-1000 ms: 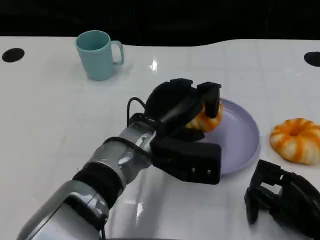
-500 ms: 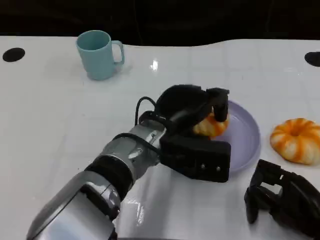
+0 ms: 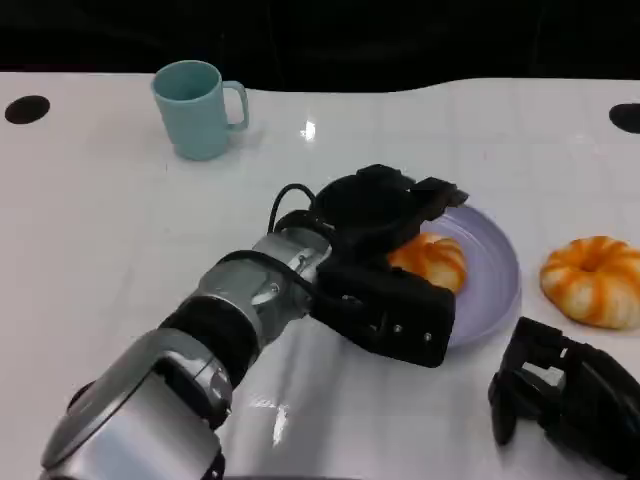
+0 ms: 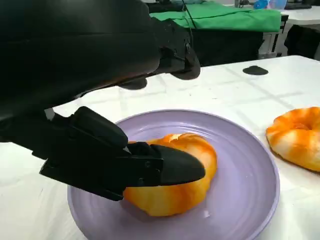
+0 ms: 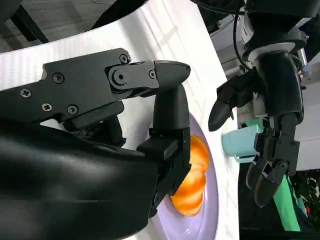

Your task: Grasp the bread from the table and place it into the plate.

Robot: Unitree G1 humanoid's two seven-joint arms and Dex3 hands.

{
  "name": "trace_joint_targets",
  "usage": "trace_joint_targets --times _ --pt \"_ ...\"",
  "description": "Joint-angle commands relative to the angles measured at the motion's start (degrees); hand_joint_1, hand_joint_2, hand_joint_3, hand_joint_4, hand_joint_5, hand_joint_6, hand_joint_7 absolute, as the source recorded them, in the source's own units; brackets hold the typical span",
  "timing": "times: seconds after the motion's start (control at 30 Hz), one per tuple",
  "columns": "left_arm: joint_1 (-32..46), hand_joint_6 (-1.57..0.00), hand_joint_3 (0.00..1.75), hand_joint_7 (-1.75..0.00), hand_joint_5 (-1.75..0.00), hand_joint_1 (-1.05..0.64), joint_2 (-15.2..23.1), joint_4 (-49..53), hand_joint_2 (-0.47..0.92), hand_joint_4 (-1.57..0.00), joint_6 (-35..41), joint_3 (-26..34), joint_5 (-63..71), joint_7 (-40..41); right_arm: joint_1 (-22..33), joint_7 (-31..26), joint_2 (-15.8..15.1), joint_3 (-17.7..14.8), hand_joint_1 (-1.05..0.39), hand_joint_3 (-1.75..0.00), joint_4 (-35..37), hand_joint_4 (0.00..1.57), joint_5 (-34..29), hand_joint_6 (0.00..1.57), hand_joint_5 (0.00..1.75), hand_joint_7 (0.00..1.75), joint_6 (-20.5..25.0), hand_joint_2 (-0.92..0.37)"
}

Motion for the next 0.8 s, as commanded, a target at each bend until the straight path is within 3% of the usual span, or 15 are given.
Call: trace_joint_targets --times 0.03,0.23,0.43,0.8 --pt "-0.81 0.00 0.62 -0.19 -0.09 -0.93 2.34 -2.66 0.92 0.00 -0.55 -0.35 -0.03 -2.67 0.53 -0.28 -0.42 -0.04 -0.58 -0.27 0.69 0.71 -0.32 0.59 1.75 1.60 0.06 -0.92" --pt "3.28 0.00 0.62 -0.20 -0.13 -0.93 6.95 -10.36 0.92 -0.02 -1.80 1.37 -2.20 -7.59 0.37 0.15 -0.48 0.08 -0.60 -0.27 1.35 0.72 -0.59 0.59 1.75 1.64 -1.46 -0.92" --pt "13.40 -0.05 0.56 -0.30 -0.37 -0.85 11.71 -21.50 0.92 -0.02 -5.92 8.01 -13.20 -14.46 0.31 1.11 -0.28 -0.24 -0.60 -0.26 2.40 0.74 0.27 0.60 1.75 1.64 -2.05 -0.92" --pt "32.37 -0.45 0.44 -0.39 -0.87 -0.66 9.74 -33.54 0.92 -0.31 -15.13 21.08 -40.91 -25.41 0.64 1.82 -0.14 -0.56 -0.59 -0.27 2.75 0.73 0.69 0.59 1.75 1.63 -1.98 -0.92"
